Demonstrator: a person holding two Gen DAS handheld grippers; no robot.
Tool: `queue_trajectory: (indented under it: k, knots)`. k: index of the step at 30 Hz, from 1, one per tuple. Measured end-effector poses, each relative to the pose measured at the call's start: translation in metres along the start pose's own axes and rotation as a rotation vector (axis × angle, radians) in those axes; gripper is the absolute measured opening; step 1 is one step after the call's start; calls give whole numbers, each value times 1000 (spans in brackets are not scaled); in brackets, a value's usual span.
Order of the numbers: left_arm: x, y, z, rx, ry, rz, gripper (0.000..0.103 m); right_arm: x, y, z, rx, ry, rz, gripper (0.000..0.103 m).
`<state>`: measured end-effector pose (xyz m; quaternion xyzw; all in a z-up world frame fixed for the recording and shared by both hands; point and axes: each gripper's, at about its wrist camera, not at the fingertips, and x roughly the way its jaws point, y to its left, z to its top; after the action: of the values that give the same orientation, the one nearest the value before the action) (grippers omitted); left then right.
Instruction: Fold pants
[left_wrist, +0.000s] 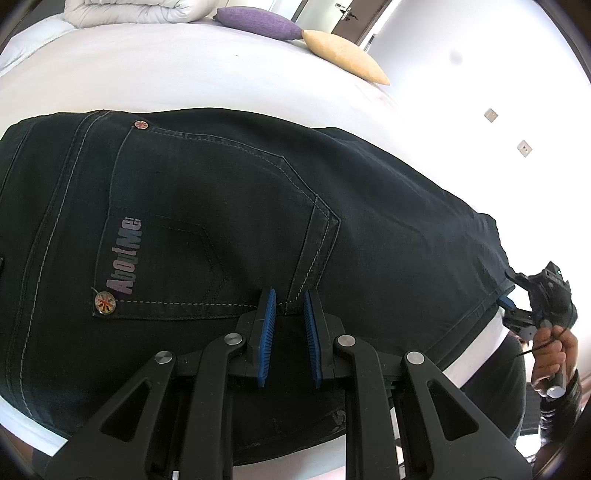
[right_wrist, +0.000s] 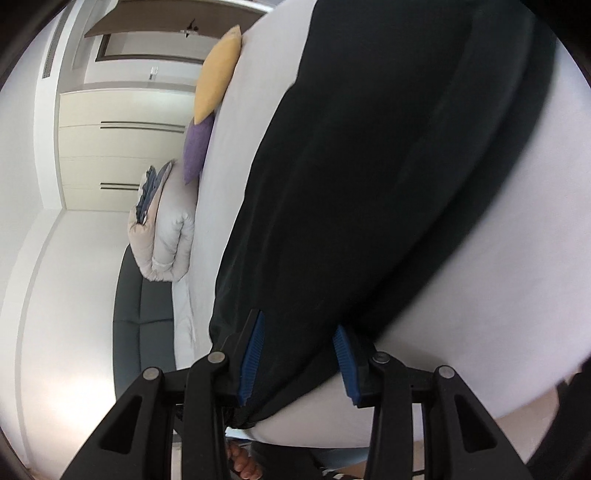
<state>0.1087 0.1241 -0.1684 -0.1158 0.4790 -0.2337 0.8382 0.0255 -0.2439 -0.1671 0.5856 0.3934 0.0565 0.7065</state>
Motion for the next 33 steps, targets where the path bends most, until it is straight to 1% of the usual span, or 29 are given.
queue_trajectory:
  k: [1, 2, 3, 4, 5, 10, 13, 15, 16, 17, 18, 19, 20, 21, 22, 23, 24, 25, 27, 28, 29, 30, 31, 32, 33]
  knots:
    - [0, -1, 0, 3, 1, 2, 16, 6, 2, -1, -8, 11, -2, 39]
    - [1, -2, 1, 7, 3, 3, 16, 13, 3, -2, -18, 25, -10, 29]
    - [1, -3, 1, 12, 6, 5, 16, 18, 4, -1, -26, 40, -18, 13]
    - [1, -4, 1, 16, 8, 6, 16, 22, 4, -3, -39, 55, -35, 6]
    - [2, -6, 1, 22, 10, 8, 16, 22, 4, -5, -51, 48, -59, 4]
    - [1, -12, 1, 70, 41, 20, 16, 7, 2, -12, -103, 26, -89, 2]
    - [-3, -12, -2, 84, 53, 19, 16, 1, -3, -17, -112, 26, -88, 1]
    - [-4, -12, -4, 85, 51, 19, 16, 4, 2, -17, -134, 18, -107, 2]
    - [-5, -11, -5, 82, 48, 18, 16, 5, 8, -18, -166, 15, -120, 2]
    - [-5, -10, -5, 77, 46, 17, 16, 7, 14, -18, -182, 14, -124, 5]
    - [-5, -10, -5, 74, 44, 16, 16, 7, 15, -18, -159, 15, -116, 10]
    - [-6, -10, -6, 73, 44, 16, 16, 7, 15, -18, -127, 19, -96, 18]
    - [-6, -10, -7, 76, 44, 18, 16, 6, 15, -20, -92, 20, -43, 44]
    - [-7, -11, -8, 80, 46, 20, 16, 5, 19, -23, -81, 12, 8, 68]
    - [-9, -10, -11, 84, 48, 20, 16, 7, 27, -29, -97, 0, 25, 75]
    - [-9, -10, -11, 87, 51, 21, 16, 13, 36, -36, -130, 8, 14, 79]
    - [-10, -10, -12, 89, 53, 22, 16, 22, 41, -40, -145, 36, 19, 78]
    - [-10, -11, -12, 91, 55, 22, 16, 34, 45, -47, -150, 83, 38, 76]
    - [-8, -13, -10, 92, 57, 22, 16, 60, 53, -61, -166, 169, 42, 60]
    - [-9, -14, -11, 91, 57, 22, 16, 75, 58, -69, -192, 211, 34, 56]
    - [-8, -15, -10, 91, 57, 22, 16, 84, 61, -74, -210, 234, 30, 45]
    - [-8, -15, -10, 92, 57, 23, 16, 93, 63, -78, -224, 260, 23, 32]
    - [-7, -15, -10, 94, 58, 23, 16, 103, 63, -82, -229, 286, 12, 25]
    - [-7, -15, -10, 97, 59, 24, 16, 109, 62, -85, -226, 302, -2, 11]
    - [-6, -16, -10, 98, 60, 24, 16, 108, 56, -88, -228, 304, -15, 6]
